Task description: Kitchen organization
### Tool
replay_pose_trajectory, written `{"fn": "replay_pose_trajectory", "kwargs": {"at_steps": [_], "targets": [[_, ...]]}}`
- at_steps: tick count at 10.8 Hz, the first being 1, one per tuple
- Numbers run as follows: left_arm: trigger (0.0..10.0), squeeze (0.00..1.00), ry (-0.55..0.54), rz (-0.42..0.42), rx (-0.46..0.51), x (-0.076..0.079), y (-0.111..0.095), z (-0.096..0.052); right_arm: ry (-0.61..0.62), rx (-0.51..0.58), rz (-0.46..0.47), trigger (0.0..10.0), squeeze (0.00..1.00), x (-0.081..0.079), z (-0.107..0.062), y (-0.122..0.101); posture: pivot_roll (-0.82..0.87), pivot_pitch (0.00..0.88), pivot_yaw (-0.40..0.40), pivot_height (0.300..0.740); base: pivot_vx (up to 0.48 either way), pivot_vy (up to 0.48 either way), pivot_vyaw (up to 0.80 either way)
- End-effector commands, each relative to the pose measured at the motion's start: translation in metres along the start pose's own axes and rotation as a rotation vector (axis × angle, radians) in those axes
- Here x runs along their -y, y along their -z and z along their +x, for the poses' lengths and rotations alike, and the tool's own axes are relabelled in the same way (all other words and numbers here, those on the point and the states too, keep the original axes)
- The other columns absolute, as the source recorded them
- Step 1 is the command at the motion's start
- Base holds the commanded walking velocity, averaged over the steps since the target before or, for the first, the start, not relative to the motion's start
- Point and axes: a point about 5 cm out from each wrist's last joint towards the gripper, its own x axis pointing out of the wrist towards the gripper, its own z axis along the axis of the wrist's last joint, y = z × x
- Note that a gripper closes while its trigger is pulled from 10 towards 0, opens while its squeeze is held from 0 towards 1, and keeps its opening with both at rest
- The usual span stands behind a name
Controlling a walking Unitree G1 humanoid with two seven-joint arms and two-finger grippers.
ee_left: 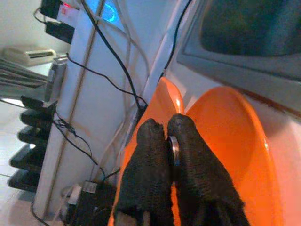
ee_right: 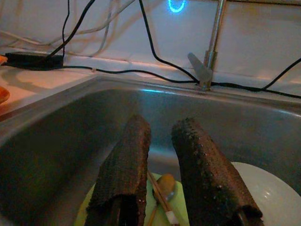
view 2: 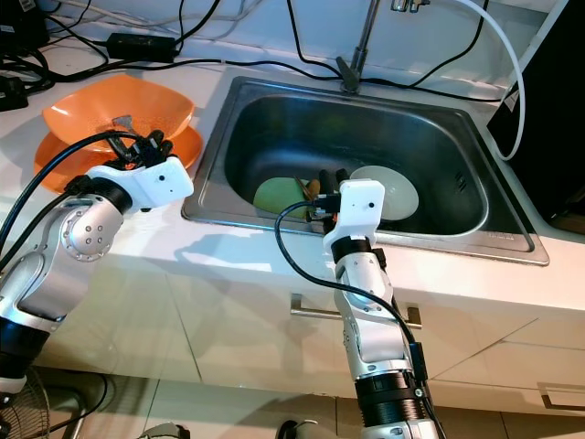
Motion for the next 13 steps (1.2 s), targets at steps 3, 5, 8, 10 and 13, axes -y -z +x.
{"fn": "replay_pose_trajectory", "kwargs": {"at_steps": [3,5,8,10,13], "targets": [[0.0,0.0,-0.015,0.045,0.039,-0.005,-0.007,0.002,0.01,-0.01,-0.007,10.0,0.0,0.002,0.002,0.001,0.01,0.079,-0.099,0.74,0.0,0.0,0.0],[2.3,0.0,-0.077,0.136,0.108,-0.016,-0.018,0.003,0.01,-0.011,-0.007,10.0,0.0,0.002,0.002,0.001,0.01,0.079,-0.099,0.74,0.0,0.0,0.0],[10.0,0.0,-0.239,0.111,0.36,-0.041,-0.06,0.001,0.013,-0.012,-0.012,10.0,0.0,0.002,0.002,0.001,0.01,0.079,-0.099,0.74,0.0,0.0,0.0],[10.0,0.0,-0.303,-0.01,0.496,-0.051,-0.085,-0.003,0.012,-0.013,-0.013,10.0,0.0,0.002,0.002,0.002,0.01,0.08,-0.1,0.74,0.0,0.0,0.0],[10.0,0.0,-0.15,-0.599,0.694,-0.046,-0.133,-0.005,-0.011,0.004,-0.051,10.0,1.0,0.0,0.002,0.0,0.0,0.078,-0.094,0.74,0.0,0.0,0.0]]}}
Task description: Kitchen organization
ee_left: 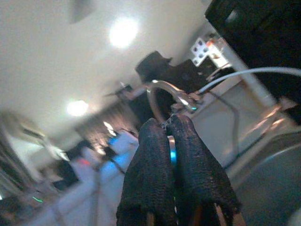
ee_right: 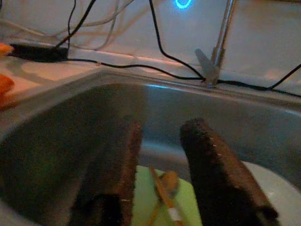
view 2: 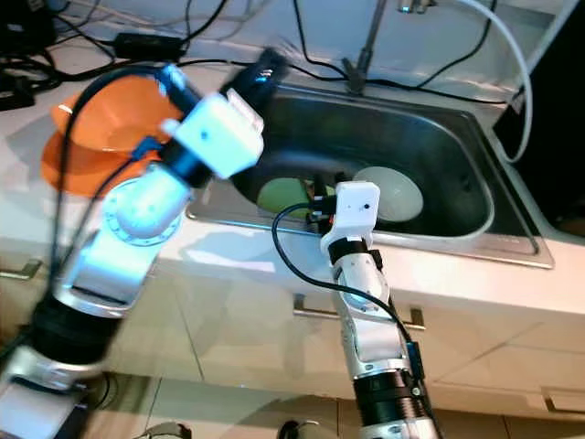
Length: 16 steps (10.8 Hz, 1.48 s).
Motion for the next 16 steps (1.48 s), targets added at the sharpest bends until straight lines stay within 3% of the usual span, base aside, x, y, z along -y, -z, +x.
{"fn": "replay_pose_trajectory", "kwargs": {"at_steps": [1,3,7,11,12,13,16], "targets": [[10.0,0.0,-0.035,-0.146,-0.041,-0.006,0.004,-0.001,-0.003,0.028,-0.028,10.0,1.0,0.001,0.002,-0.005,0.0,0.077,-0.092,0.74,0.0,0.0,0.0],[10.0,0.0,-0.031,-0.333,-0.116,-0.006,0.015,-0.005,-0.03,0.056,-0.082,10.0,1.0,-0.001,0.005,-0.01,0.0,0.08,-0.093,0.74,0.0,0.0,0.0],[10.0,0.0,0.09,-0.565,-0.187,0.009,0.02,-0.015,-0.085,0.104,-0.104,10.0,1.0,-0.01,0.013,-0.022,0.0,0.077,-0.095,0.74,0.0,0.0,0.0],[10.0,0.0,0.161,-0.59,-0.214,0.017,0.018,-0.019,-0.106,0.114,-0.104,10.0,0.99,-0.016,0.015,-0.025,0.0,0.064,-0.096,0.74,0.0,0.0,0.0],[10.0,0.0,0.166,-0.593,-0.218,0.018,0.018,-0.02,-0.107,0.116,-0.105,10.0,0.44,-0.016,0.015,-0.025,0.0,0.064,-0.096,0.74,0.0,0.0,0.0],[10.0,0.0,0.187,-0.598,-0.236,0.021,0.019,-0.022,-0.108,0.121,-0.105,10.0,0.0,-0.017,0.016,-0.027,0.01,0.062,-0.095,0.74,0.0,0.0,0.0],[10.0,0.0,0.233,-0.603,-0.269,0.029,0.022,-0.026,-0.111,0.131,-0.083,10.0,0.0,-0.019,0.018,-0.029,0.01,0.056,-0.094,0.74,0.0,0.0,0.0]]}}
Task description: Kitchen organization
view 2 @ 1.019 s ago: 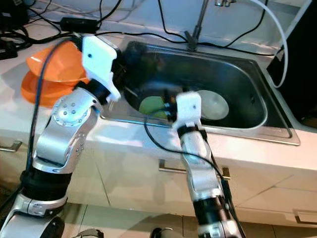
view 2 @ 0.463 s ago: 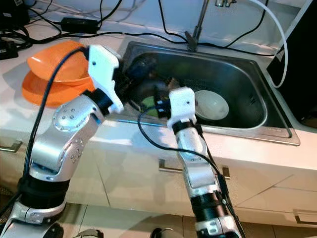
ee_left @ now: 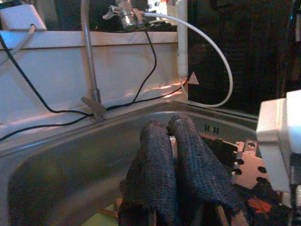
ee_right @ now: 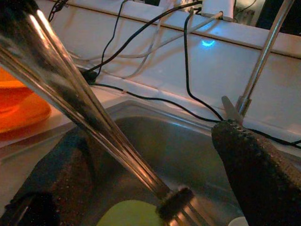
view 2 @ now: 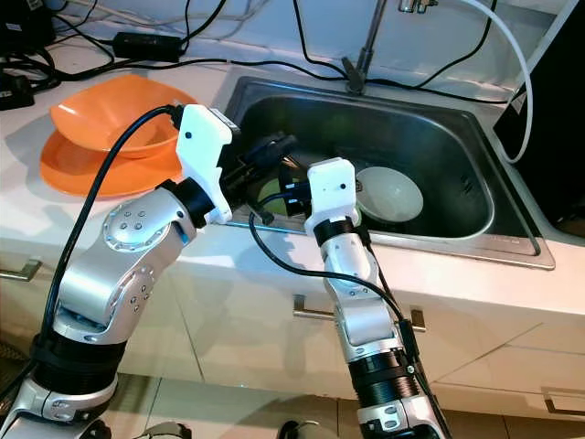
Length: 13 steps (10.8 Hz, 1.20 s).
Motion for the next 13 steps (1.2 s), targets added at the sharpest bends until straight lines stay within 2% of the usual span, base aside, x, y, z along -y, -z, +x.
{"fn": "replay_pose_trajectory", "kwargs": {"at_steps": [1,2,3,13], "targets": [[10.0,0.0,0.032,0.002,-0.003,0.0066,-0.0004,-0.0001,0.002,0.019,0.014,10.0,0.0,0.0023,0.0029,-0.004,0.01,0.056,-0.093,0.74,0.0,0.0,0.0],[10.0,0.0,0.036,0.002,-0.012,0.0074,0.0015,-0.0009,-0.002,0.026,0.025,6.2,0.0,0.0019,0.0033,-0.0057,0.01,0.057,-0.093,0.74,0.0,0.0,0.0],[10.0,0.0,0.038,0.004,-0.016,0.0079,0.0022,-0.0011,-0.007,0.028,0.029,0.0,0.0,0.0018,0.0033,-0.0061,0.01,0.057,-0.095,0.74,0.0,0.0,0.0],[10.0,0.0,0.016,0.032,-0.022,0.0051,0.0039,-0.0003,-0.027,0.033,0.058,0.0,0.0,0.003,0.0016,-0.0064,0.0,0.065,-0.096,0.74,0.0,0.0,0.0]]}}
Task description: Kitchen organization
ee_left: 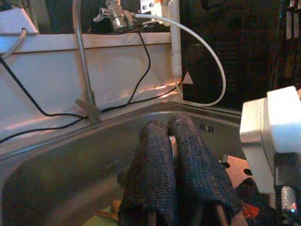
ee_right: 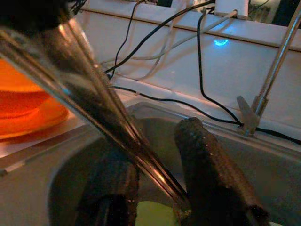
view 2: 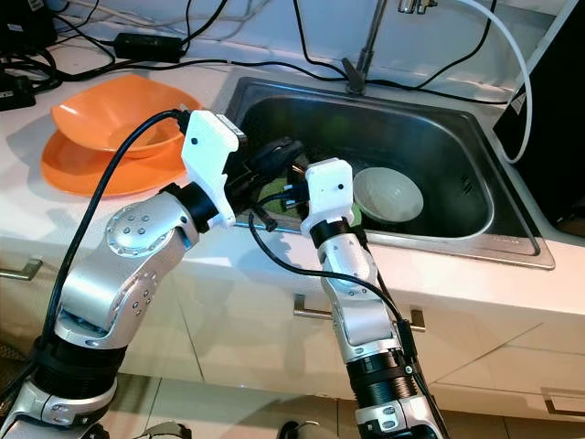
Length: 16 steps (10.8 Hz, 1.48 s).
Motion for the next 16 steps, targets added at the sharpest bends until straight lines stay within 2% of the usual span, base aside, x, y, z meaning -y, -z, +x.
{"fn": "replay_pose_trajectory", "kwargs": {"at_steps": [1,4,5,6,11,12,14,15,16], "targets": [[10.0,0.0,-0.011,0.007,-0.026,-0.001,0.004,0.0,0.023,0.03,0.013,0.0,0.0,0.007,0.001,-0.006,0.0,0.064,-0.096,0.74,0.0,0.0,0.0],[10.0,0.0,-0.043,0.036,-0.031,-0.005,0.005,0.001,0.022,0.027,0.011,0.0,0.0,0.008,0.001,-0.006,0.0,0.072,-0.098,0.74,0.0,0.0,0.0],[10.0,0.09,-0.049,0.038,-0.032,-0.006,0.006,0.001,0.021,0.025,0.01,0.0,0.0,0.008,0.001,-0.005,0.0,0.073,-0.099,0.74,0.0,0.0,0.0],[10.0,1.0,-0.059,0.029,-0.031,-0.007,0.006,0.001,0.02,0.021,0.009,0.0,0.0,0.008,0.001,-0.004,0.0,0.073,-0.099,0.74,0.0,0.0,0.0],[10.0,1.0,-0.108,0.003,0.014,-0.014,0.0,-0.002,0.028,0.008,0.006,0.0,0.0,0.011,0.002,-0.001,0.01,0.08,-0.103,0.74,0.0,0.0,0.0],[10.0,0.0,-0.134,0.015,0.015,-0.018,0.0,-0.004,0.045,0.003,0.003,0.0,0.0,0.013,0.003,0.001,0.01,0.08,-0.103,0.74,0.0,0.0,0.0],[10.0,0.0,-0.175,-0.022,-0.043,-0.023,0.011,-0.015,0.103,-0.03,-0.025,0.0,0.0,0.026,0.009,0.007,0.01,0.079,-0.102,0.74,0.0,0.0,0.0],[10.0,0.0,-0.186,-0.014,-0.07,-0.024,0.017,-0.02,0.135,-0.047,-0.031,1.2,0.0,0.034,0.013,0.009,0.01,0.081,-0.104,0.74,0.0,0.0,0.0],[10.0,0.0,-0.205,0.001,-0.121,-0.025,0.028,-0.027,0.178,-0.079,-0.037,10.0,0.0,0.044,0.02,0.013,0.02,0.082,-0.107,0.74,0.0,0.0,0.0]]}}
